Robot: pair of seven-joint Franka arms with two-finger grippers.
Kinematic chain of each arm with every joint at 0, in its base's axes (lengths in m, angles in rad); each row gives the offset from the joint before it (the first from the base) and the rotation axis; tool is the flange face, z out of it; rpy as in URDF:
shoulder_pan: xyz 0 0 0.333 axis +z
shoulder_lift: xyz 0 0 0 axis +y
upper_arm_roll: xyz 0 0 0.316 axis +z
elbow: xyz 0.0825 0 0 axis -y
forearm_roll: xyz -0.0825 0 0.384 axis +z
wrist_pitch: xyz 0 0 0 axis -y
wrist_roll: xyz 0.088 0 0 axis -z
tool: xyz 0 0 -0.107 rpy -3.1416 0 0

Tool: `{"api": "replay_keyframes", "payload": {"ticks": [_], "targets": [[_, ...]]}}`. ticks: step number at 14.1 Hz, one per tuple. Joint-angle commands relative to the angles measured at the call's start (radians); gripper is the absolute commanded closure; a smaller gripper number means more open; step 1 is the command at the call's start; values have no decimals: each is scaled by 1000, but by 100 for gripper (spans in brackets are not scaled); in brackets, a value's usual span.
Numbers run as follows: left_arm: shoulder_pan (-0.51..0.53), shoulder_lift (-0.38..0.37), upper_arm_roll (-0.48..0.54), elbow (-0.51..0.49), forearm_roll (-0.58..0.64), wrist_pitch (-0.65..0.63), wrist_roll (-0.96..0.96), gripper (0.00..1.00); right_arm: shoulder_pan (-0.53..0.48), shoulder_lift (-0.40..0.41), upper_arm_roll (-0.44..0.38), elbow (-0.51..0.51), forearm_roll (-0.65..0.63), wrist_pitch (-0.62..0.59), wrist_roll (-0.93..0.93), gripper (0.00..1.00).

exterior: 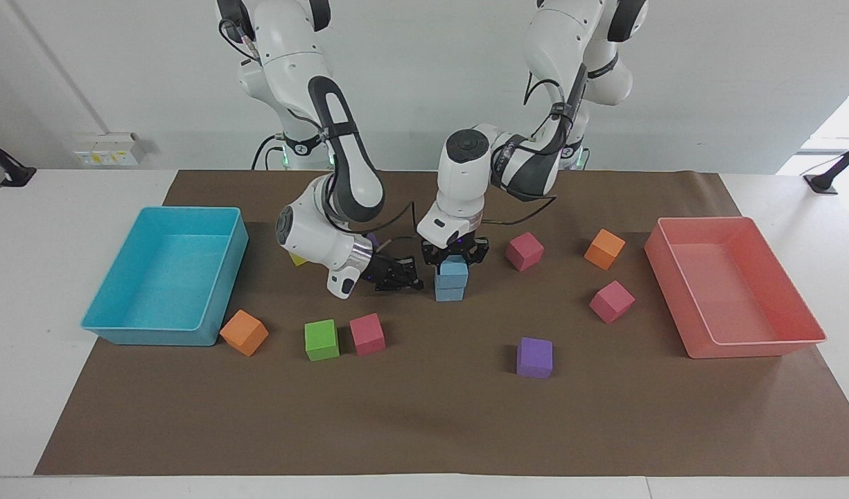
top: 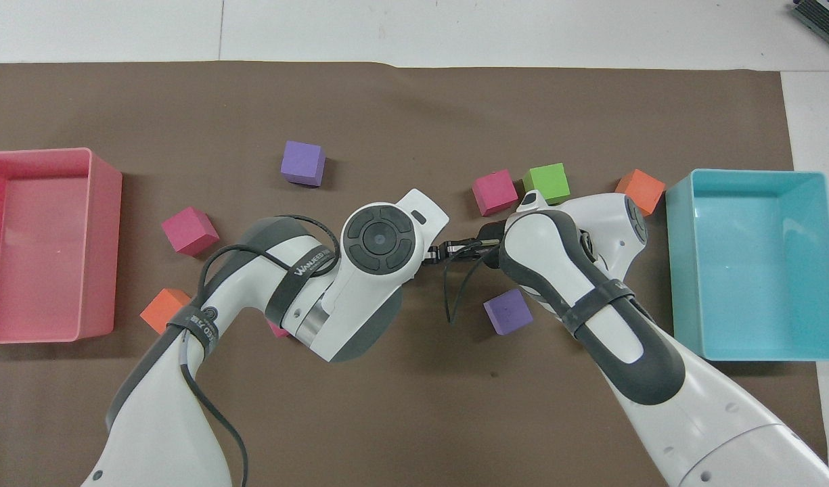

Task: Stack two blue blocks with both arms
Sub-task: 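Lower the cube onto the center light-blue cube and open the left gripper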

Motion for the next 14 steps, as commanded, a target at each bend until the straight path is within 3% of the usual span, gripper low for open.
{"api": "replay_keyframes", "payload": {"ticks": [1, 14], "targets": [[-16, -15, 13, -28, -8, 28, -13, 90, -2, 0, 5, -8, 40, 20, -39, 100], [-27, -20, 14, -39, -8, 25, -13, 78, -2, 0, 5, -8, 40, 20, -39, 100]]}}
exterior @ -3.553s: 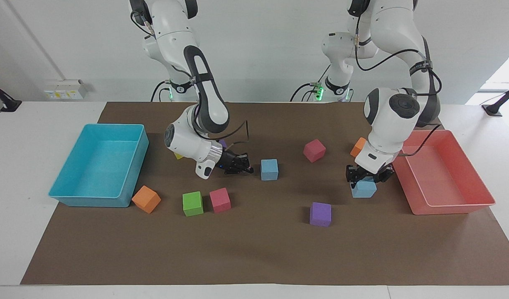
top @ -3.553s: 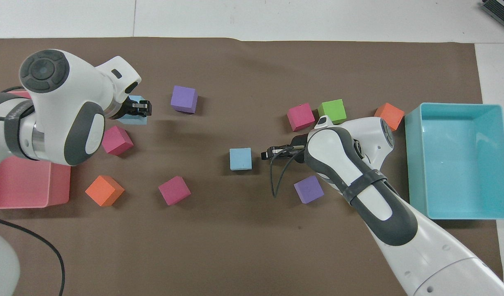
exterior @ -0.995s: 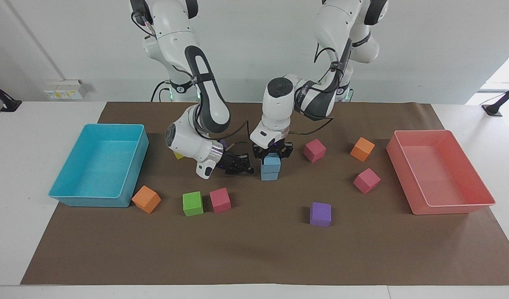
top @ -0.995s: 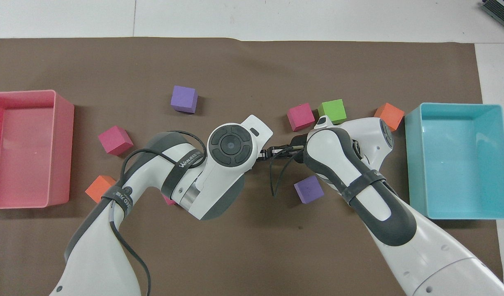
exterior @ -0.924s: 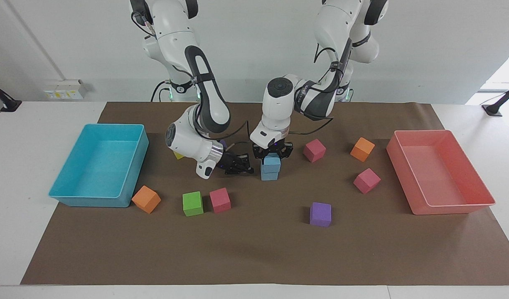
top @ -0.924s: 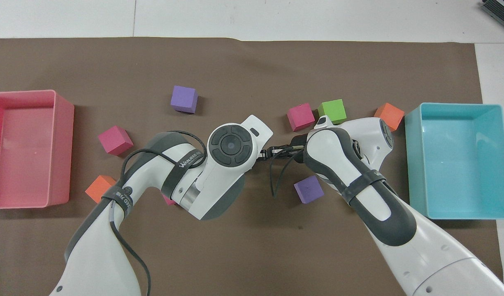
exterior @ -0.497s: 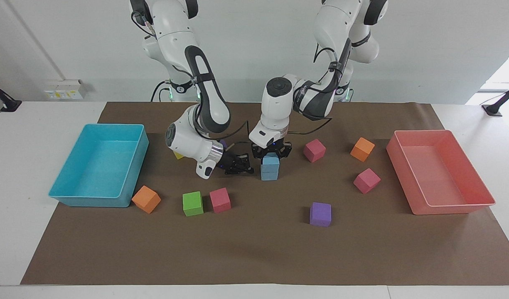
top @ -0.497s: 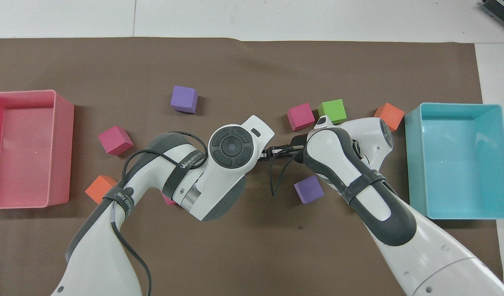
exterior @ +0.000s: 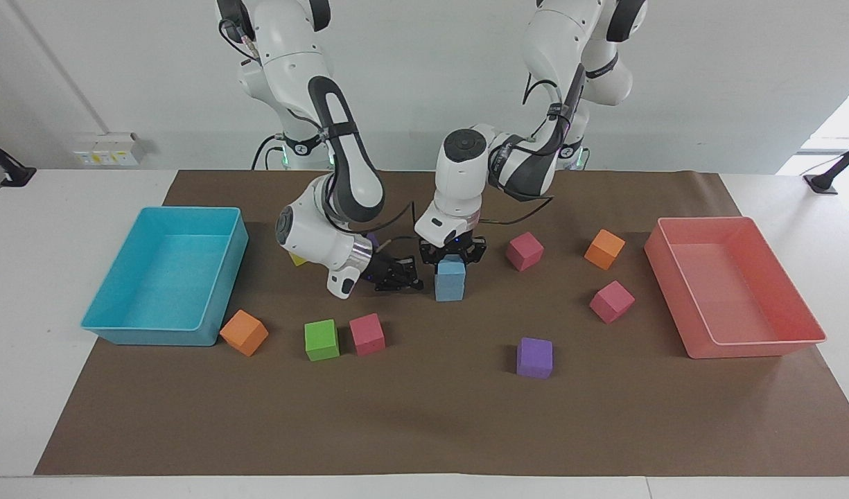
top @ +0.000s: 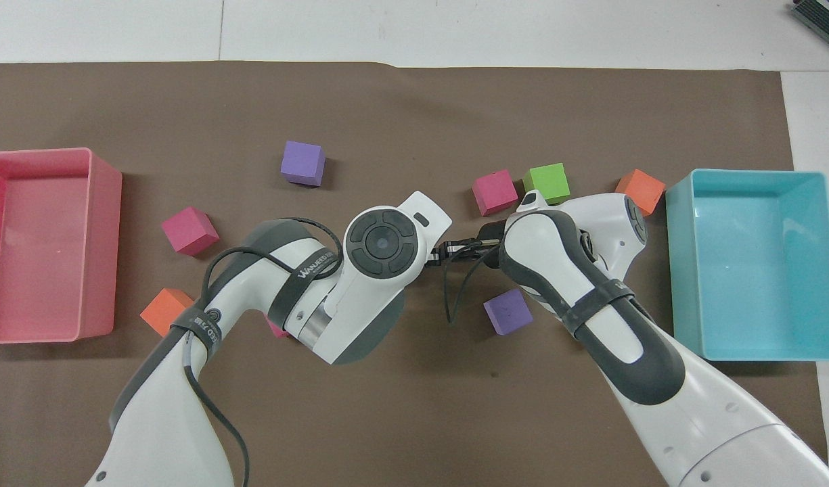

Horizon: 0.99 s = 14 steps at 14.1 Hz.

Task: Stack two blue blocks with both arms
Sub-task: 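Lower the cube onto the center light-blue cube and open the left gripper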

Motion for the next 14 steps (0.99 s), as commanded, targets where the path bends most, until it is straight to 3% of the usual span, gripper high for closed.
{"api": "replay_keyframes", "payload": {"ticks": [1, 4, 7, 8, 14], "targets": [[-23, -20, 16, -34, -8, 11, -13, 72, -2, 0, 5, -8, 40, 20, -39, 100], [-22, -20, 16, -34, -8, 14, -33, 34, -2, 0, 5, -7, 40, 20, -39, 100], [-20, -20, 18, -32, -8, 14, -31, 5, -2, 0, 5, -7, 40, 20, -41, 100], [-20, -20, 18, -31, -8, 14, -28, 0, -1, 0, 5, -7, 40, 20, -41, 100], [1, -73, 19, -26, -8, -19, -16, 0, -1, 0, 5, -7, 40, 23, -41, 100]]}}
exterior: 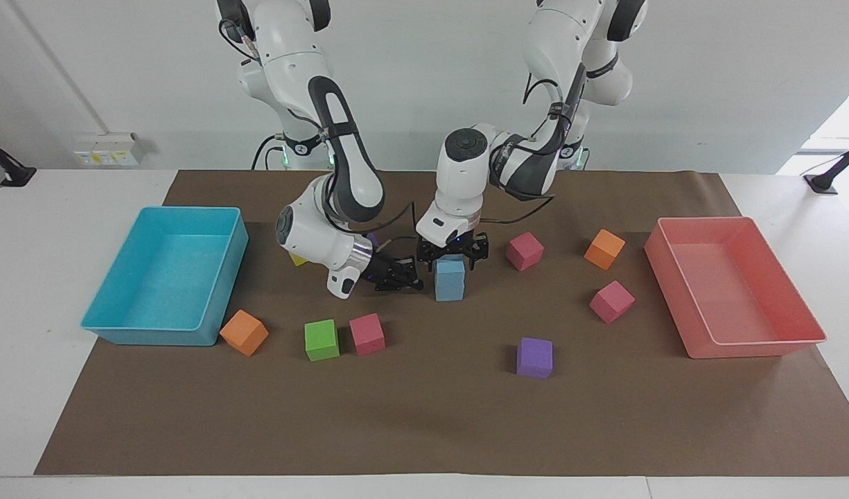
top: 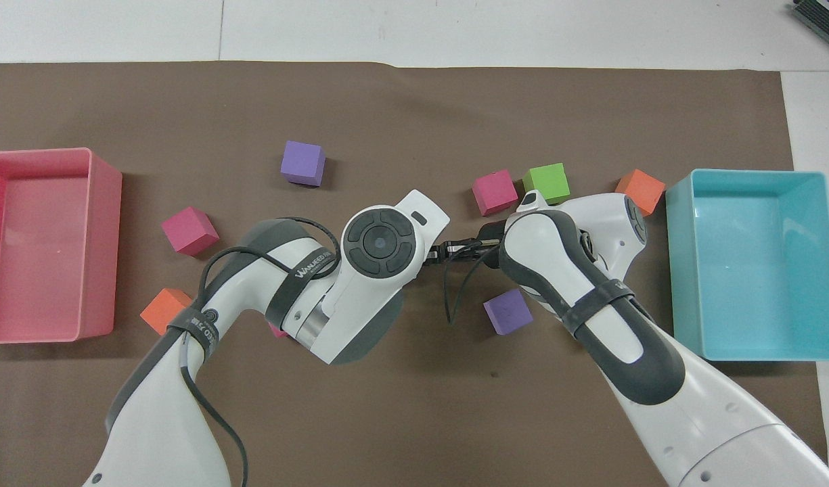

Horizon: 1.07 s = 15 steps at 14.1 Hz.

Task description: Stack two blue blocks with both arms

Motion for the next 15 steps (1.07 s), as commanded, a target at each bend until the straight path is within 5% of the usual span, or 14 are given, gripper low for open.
{"api": "replay_keyframes", "payload": {"ticks": [1, 6, 7, 9, 10, 15], "targets": [[7, -75, 12, -25, -8, -42, 3, 0, -1, 0, 5, -7, 40, 23, -41, 100], [71, -199, 17, -37, -8, -209, 131, 0, -2, -13, 0, 9, 28, 22, -23, 100], [97, -225, 17, -40, -8, -241, 161, 0, -5, -18, 0, 13, 23, 22, -13, 86], [163, -296, 17, -48, -8, -295, 271, 0, -12, -32, -7, 16, 17, 23, -10, 19], [197, -319, 15, -48, -8, -324, 311, 0, -18, -42, -7, 15, 7, 25, -9, 0], [327, -330, 25, 59, -8, -401, 519, 0, -27, -84, -44, 18, -168, 26, 11, 0]]}}
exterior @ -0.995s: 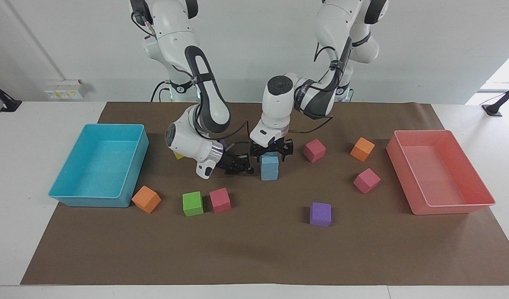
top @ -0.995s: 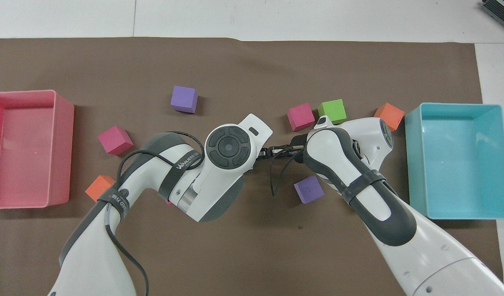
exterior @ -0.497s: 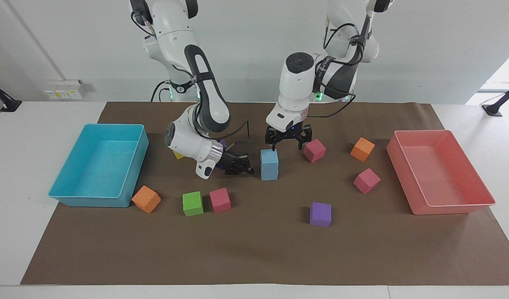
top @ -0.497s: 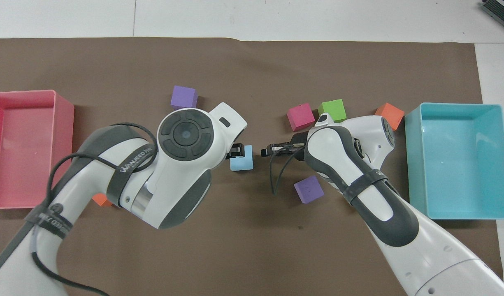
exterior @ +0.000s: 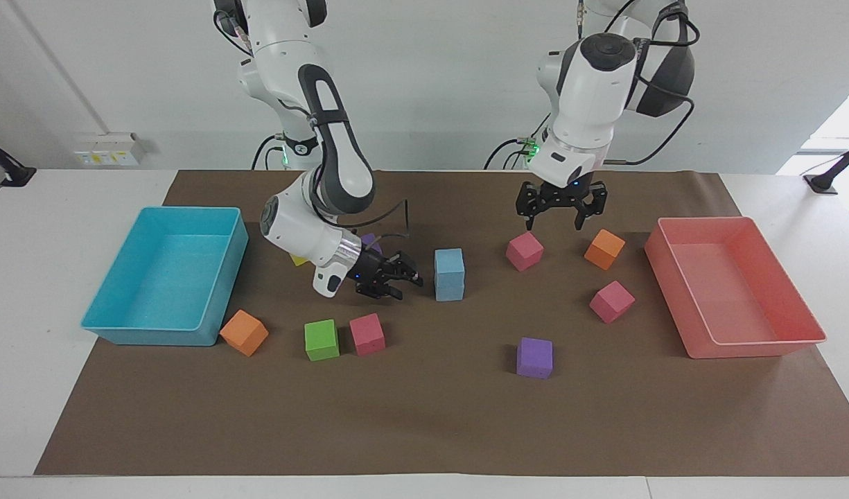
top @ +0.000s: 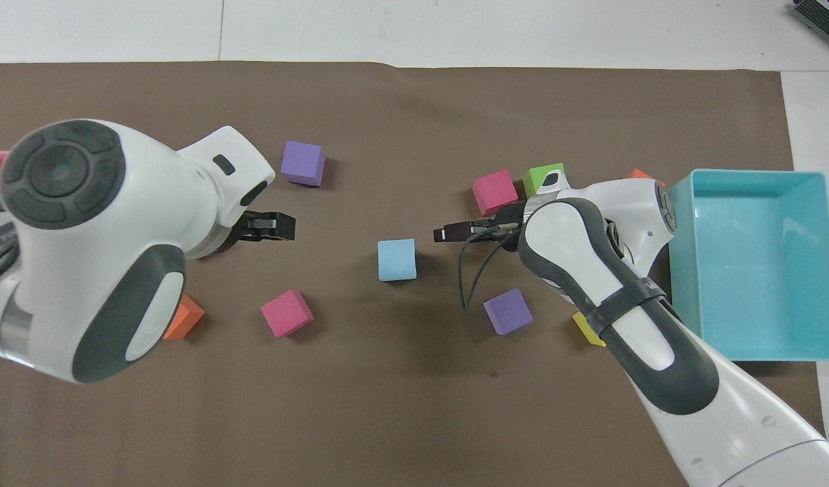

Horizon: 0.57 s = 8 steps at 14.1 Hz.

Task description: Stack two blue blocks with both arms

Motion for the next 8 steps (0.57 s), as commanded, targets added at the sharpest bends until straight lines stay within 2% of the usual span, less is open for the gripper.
{"api": "replay_keyframes", "payload": {"ticks": [1, 4, 8], "targets": [[88, -1, -4, 86, -11, -101, 143, 0, -17, -51, -16, -7, -138, 12, 34, 0], [173, 0, -1, 210, -78, -236, 243, 0, -44, -97, -16, 13, -331, -2, 192, 0], [241, 7, 0, 287, -88, -367, 301, 0, -75, -151, -21, 32, -570, -52, 380, 0]]}}
